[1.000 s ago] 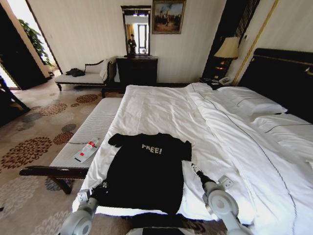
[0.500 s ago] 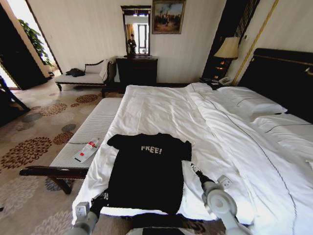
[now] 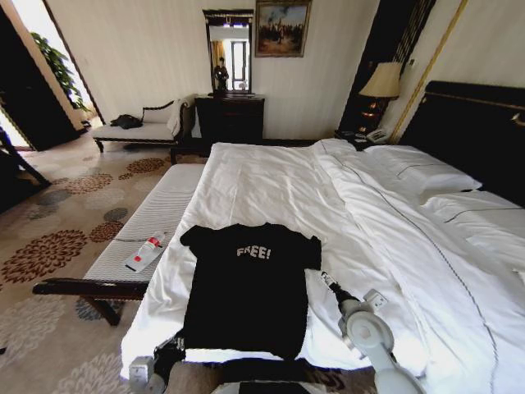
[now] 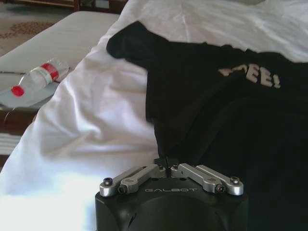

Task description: Fold the clothes on the bed.

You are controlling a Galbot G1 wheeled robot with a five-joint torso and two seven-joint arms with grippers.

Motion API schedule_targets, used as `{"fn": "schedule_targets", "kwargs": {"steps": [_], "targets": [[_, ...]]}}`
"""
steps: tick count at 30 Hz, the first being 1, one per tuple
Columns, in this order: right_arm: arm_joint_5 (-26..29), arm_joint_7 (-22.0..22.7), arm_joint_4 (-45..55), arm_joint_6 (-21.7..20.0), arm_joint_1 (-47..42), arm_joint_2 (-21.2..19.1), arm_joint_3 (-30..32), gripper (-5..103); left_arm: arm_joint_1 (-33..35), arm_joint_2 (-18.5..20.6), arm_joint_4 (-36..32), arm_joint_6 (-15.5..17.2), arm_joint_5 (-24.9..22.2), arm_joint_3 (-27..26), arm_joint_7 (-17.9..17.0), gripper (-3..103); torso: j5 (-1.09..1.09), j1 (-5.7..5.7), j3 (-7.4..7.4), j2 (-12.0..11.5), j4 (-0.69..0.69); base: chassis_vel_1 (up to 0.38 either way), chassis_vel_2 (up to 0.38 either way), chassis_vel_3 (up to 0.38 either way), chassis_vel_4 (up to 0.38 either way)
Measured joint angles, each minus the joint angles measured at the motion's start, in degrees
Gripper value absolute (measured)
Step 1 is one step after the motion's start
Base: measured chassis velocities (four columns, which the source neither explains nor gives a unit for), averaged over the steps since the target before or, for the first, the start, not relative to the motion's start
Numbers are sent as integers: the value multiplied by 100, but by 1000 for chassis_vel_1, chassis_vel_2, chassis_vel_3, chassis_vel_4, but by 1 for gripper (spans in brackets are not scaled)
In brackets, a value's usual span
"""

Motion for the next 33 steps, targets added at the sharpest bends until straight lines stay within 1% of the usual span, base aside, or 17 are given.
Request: {"fn": "schedule_targets", "kwargs": {"steps": [3,5,8,9,12,13,16,17,19,21,24,26,29,30,31,32,33], "targets": [[270,-73,-199,2,146,-16,115,100,-62,-2,-121,-32,158,-1,49,-1,0,0,0,0,-4,0,0,0,0],[417,-111,-340,-1,254,-33,140,100,-71,-20,-150,-60,257,-30,55,-1,0,0,0,0,-3,0,0,0,0],[698,-287,-959,-5,710,-67,141,100,-118,-158,-195,-82,295,-213,30,15,-1,0,0,0,1,0,0,0,0],[698,-287,-959,-5,710,-67,141,100,-118,-158,-195,-82,295,-213,30,15,-1,0,0,0,1,0,0,0,0],[765,-455,-1478,5,1177,-29,54,100,-156,-291,-197,-27,172,-319,-54,31,0,0,0,0,0,0,0,0,0],[765,-455,-1478,5,1177,-29,54,100,-156,-291,-197,-27,172,-319,-54,31,0,0,0,0,0,0,0,0,0],[821,-620,-1838,120,1562,44,-16,100,-260,-404,-240,37,75,-446,-139,47,0,0,1,0,2,0,0,0,0],[821,-620,-1838,120,1562,44,-16,100,-260,-404,-240,37,75,-446,-139,47,0,0,1,0,2,0,0,0,0],[914,-731,-1882,191,1671,79,-45,100,-481,-486,-300,86,-16,-626,-174,58,-1,1,1,0,1,0,0,0,0],[928,-760,-1881,205,1680,86,-54,100,-554,-508,-325,110,-78,-689,-183,58,-1,0,1,0,0,0,0,0,0],[938,-929,-1861,248,1710,128,-140,100,-1001,-641,-475,251,-501,-1160,-203,74,0,0,1,0,-2,0,0,0,0],[938,-947,-1866,250,1720,136,-152,100,-1061,-661,-481,267,-551,-1240,-203,74,0,1,1,0,-1,0,0,0,0],[926,-998,-1914,251,1755,182,-208,101,-1274,-791,-488,313,-773,-1599,-201,91,-1,1,1,0,0,0,0,0,0],[922,-1003,-1921,251,1755,189,-215,96,-1284,-817,-487,315,-793,-1635,-201,91,-1,1,1,0,0,0,0,0,0],[922,-1003,-1921,251,1755,189,-215,96,-1284,-817,-487,315,-793,-1635,-201,91,-1,1,1,0,0,0,0,0,0],[910,-1011,-1941,252,1756,205,-233,96,-1296,-883,-486,318,-816,-1694,-201,98,-1,1,1,0,0,0,0,0,0],[896,-1015,-1961,253,1758,222,-246,85,-1303,-937,-486,318,-831,-1722,-201,98,-1,1,1,0,0,0,0,0,0]]}}
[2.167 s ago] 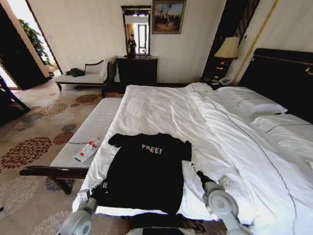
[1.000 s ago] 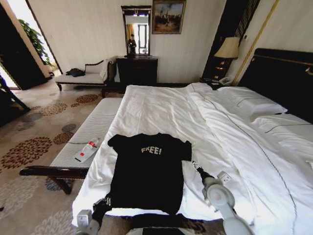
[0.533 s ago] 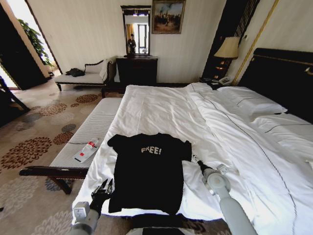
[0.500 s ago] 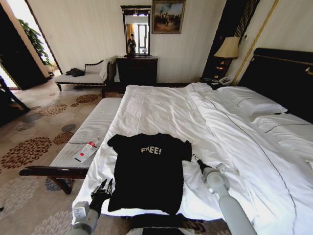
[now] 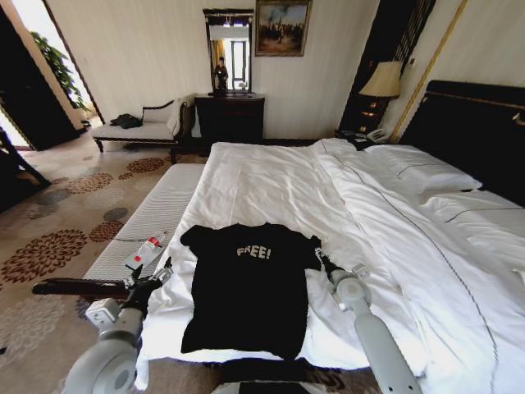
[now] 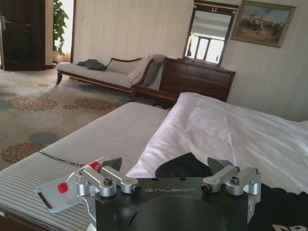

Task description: Fold the clothes on the bed.

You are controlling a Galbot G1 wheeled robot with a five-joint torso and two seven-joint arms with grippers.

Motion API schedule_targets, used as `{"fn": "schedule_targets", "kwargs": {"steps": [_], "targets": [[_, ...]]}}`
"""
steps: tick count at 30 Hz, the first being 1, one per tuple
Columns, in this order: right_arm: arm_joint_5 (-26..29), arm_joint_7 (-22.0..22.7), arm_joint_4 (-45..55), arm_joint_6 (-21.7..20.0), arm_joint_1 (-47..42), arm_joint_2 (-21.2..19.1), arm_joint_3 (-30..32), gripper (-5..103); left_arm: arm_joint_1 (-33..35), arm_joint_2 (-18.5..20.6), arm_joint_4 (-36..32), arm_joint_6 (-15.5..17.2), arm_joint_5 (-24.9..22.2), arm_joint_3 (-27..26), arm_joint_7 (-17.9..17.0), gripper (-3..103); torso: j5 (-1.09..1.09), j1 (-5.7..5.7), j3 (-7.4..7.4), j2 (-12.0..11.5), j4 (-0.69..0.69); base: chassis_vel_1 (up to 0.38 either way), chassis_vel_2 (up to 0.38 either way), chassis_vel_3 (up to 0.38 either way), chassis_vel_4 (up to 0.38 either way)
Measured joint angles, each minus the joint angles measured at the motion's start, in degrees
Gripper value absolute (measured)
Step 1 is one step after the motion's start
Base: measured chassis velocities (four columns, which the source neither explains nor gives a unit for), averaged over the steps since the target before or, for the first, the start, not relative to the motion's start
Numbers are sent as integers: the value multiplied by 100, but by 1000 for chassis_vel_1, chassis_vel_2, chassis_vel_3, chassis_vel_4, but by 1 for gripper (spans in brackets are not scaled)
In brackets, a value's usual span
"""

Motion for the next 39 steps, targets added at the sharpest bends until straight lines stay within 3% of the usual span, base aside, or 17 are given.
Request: {"fn": "schedule_targets", "kwargs": {"steps": [3,5,9,10,12,13,18,19,22,23,31,39], "targets": [[-32,-4,-45,7,9,36,-22,80,-11,-99,-11,2,-17,-23,-1,100,0,0,0,0,0,0,0,0,0],[-49,-5,-60,16,12,75,-32,69,-12,-169,-17,3,-18,-26,-1,100,0,0,0,1,0,0,0,0,0],[-58,-6,-59,32,11,95,-23,58,7,-206,-17,3,-4,-22,-7,100,0,0,0,1,0,0,0,0,0],[-59,-6,-57,39,9,98,-10,47,8,-216,-11,2,0,-16,-9,100,1,0,-1,1,0,0,0,0,0],[-59,-7,-52,44,6,99,1,47,8,-225,-4,2,9,-5,-11,100,0,0,0,1,0,0,0,0,0],[-60,-9,-37,51,-5,99,12,36,9,-234,5,0,26,14,-12,100,0,0,0,1,0,0,0,0,0],[-73,-33,-3,71,-32,99,29,25,12,-249,44,-7,86,47,-13,100,0,0,0,1,0,0,0,0,0],[-80,-48,1,74,-35,97,30,14,10,-249,55,-9,94,50,-13,100,0,0,0,1,0,0,0,0,0],[-97,-77,2,82,-33,90,28,14,7,-249,69,-12,105,54,-14,100,0,0,-1,1,0,0,0,0,0],[-112,-98,2,93,-26,83,23,4,5,-249,74,-14,108,55,-14,100,0,0,-1,1,0,0,0,0,0],[-473,-501,154,344,84,1,-172,0,2,-275,140,-35,155,60,-22,100,0,0,0,1,-1,0,0,0,0],[-1126,-1327,-226,691,563,-32,-1093,0,-16,-311,207,-50,218,90,-25,100,0,0,0,0,0,0,0,0,0]]}}
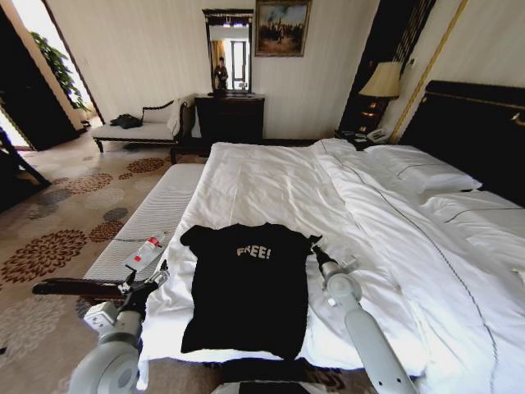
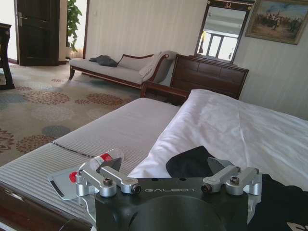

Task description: Fold the clothes on the bed.

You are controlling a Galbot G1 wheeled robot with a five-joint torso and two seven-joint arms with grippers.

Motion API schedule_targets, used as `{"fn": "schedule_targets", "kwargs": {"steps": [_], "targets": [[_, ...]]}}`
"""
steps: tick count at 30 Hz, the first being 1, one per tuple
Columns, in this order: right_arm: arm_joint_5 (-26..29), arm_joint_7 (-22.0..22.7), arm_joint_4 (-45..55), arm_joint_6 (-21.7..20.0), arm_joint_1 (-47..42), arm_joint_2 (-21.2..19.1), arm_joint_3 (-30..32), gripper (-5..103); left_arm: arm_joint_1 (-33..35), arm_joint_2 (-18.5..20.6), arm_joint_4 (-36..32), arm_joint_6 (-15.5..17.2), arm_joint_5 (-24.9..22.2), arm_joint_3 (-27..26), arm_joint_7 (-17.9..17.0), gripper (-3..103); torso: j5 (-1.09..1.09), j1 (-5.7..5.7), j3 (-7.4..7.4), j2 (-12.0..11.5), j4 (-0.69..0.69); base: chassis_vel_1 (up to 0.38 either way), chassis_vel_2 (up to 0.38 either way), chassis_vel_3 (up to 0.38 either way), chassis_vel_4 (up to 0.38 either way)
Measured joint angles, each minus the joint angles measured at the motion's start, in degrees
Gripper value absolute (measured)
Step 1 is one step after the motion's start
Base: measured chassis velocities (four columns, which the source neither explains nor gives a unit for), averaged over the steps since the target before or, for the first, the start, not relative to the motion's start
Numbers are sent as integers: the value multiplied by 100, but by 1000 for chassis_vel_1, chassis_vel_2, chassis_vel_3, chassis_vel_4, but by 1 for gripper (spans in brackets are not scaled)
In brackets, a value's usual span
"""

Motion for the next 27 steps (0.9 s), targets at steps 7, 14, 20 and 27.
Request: {"fn": "schedule_targets", "kwargs": {"steps": [7,14,20,27], "targets": [[-543,-350,-317,116,171,139,-686,0,-11,-11,96,-25,-8,-95,-24,100,0,0,0,0,0,0,0,0,0],[-729,-428,-232,158,-49,112,-955,0,-92,-52,207,-38,-4,-41,-32,100,0,0,0,0,-1,0,0,0,0],[-1005,-479,-190,247,-234,94,-1049,-1,-237,-44,320,-38,-1,34,-32,100,1,0,0,0,-1,0,0,0,0],[-1353,-885,31,719,-471,69,-838,20,-407,37,495,-25,-133,52,-26,100,2,0,0,0,1,0,0,0,0]]}}
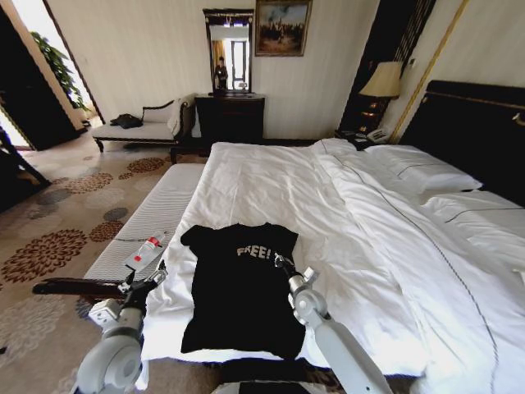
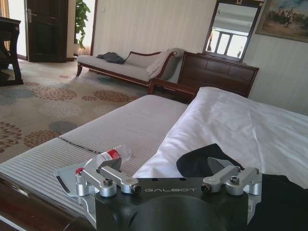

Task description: Fold the clothes on the bed.

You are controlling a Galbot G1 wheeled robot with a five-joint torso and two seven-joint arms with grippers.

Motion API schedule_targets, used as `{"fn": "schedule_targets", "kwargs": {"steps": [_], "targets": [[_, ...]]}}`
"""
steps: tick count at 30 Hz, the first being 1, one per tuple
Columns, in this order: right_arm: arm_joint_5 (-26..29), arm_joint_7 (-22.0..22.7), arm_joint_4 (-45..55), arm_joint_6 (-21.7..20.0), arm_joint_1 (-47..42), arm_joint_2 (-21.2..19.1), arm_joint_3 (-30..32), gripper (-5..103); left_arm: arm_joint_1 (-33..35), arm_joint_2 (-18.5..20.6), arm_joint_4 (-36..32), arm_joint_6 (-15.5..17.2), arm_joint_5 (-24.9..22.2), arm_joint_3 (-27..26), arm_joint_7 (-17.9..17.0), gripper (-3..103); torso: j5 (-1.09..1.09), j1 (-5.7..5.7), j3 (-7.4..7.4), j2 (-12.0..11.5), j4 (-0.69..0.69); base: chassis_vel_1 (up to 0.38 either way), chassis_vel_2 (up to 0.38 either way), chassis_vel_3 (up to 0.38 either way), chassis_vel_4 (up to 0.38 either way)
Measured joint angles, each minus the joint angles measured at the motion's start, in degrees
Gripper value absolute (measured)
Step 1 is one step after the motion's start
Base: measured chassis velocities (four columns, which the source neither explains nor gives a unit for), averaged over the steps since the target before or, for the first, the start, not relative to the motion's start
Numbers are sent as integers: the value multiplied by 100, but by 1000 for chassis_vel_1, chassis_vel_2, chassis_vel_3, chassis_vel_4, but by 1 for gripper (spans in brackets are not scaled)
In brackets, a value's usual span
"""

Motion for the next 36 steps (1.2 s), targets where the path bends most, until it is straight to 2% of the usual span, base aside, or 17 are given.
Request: {"fn": "schedule_targets", "kwargs": {"steps": [1,2,3,4,5,6,7,10,11,13,14,16,18,21,25,29,36], "targets": [[-40,-217,121,194,-84,-14,118,31,-66,15,52,5,-32,9,5,100,0,0,0,0,0,0,0,0,0],[-40,-217,121,194,-84,-14,118,31,-66,15,52,5,-32,9,5,100,0,0,0,0,0,0,0,0,0],[9,-459,305,379,-181,-24,288,31,-156,30,121,20,-75,34,14,100,-1,0,0,0,-1,0,0,0,0],[100,-574,434,474,-237,-26,436,41,-243,43,186,35,-114,62,20,100,0,0,0,0,-1,0,0,0,0],[158,-611,500,512,-261,-26,530,41,-302,48,233,42,-137,83,28,100,-1,-1,0,0,-1,0,0,0,0],[261,-624,574,547,-282,-24,679,47,-434,56,331,63,-186,126,40,100,-2,-1,0,1,-1,0,0,0,0],[348,-608,611,555,-285,-23,820,52,-603,64,453,92,-249,172,55,100,-1,-1,0,0,-1,0,0,0,0],[467,-505,619,556,-276,-28,1079,52,-1049,91,855,156,-463,304,131,100,0,-1,0,0,-1,0,0,0,0],[499,-470,619,549,-273,-32,1157,63,-1225,115,1028,174,-566,367,160,100,-3,-1,0,0,-2,0,0,0,0],[543,-416,623,524,-273,-36,1244,63,-1496,165,1270,195,-751,473,225,100,-2,-1,0,0,-2,0,0,0,0],[590,-347,642,470,-279,-37,1328,74,-1849,231,1561,230,-1033,595,334,100,-2,0,1,-1,-1,0,0,0,0],[604,-275,645,405,-285,-22,1385,85,-2430,298,2005,273,-1359,770,465,100,-1,0,1,-1,-1,0,0,0,0],[603,-254,636,383,-285,-11,1387,85,-2633,310,2185,278,-1418,834,514,100,0,0,0,0,-3,0,0,0,0],[580,-165,483,314,-210,42,1262,99,-3421,313,3181,285,-1454,1119,687,100,0,0,1,-1,-4,0,0,0,0],[572,-101,374,268,-98,69,1129,100,-3763,219,3809,219,-1298,1263,814,100,-1,1,1,-2,4,0,0,0,0],[570,-41,366,234,-126,78,1139,100,-4033,93,4234,180,-1244,1327,922,100,-2,1,1,-1,-2,0,0,0,0],[580,72,311,181,-162,68,1175,100,-4170,-42,4410,146,-1254,1344,1033,100,0,0,0,-1,-1,0,0,0,0]]}}
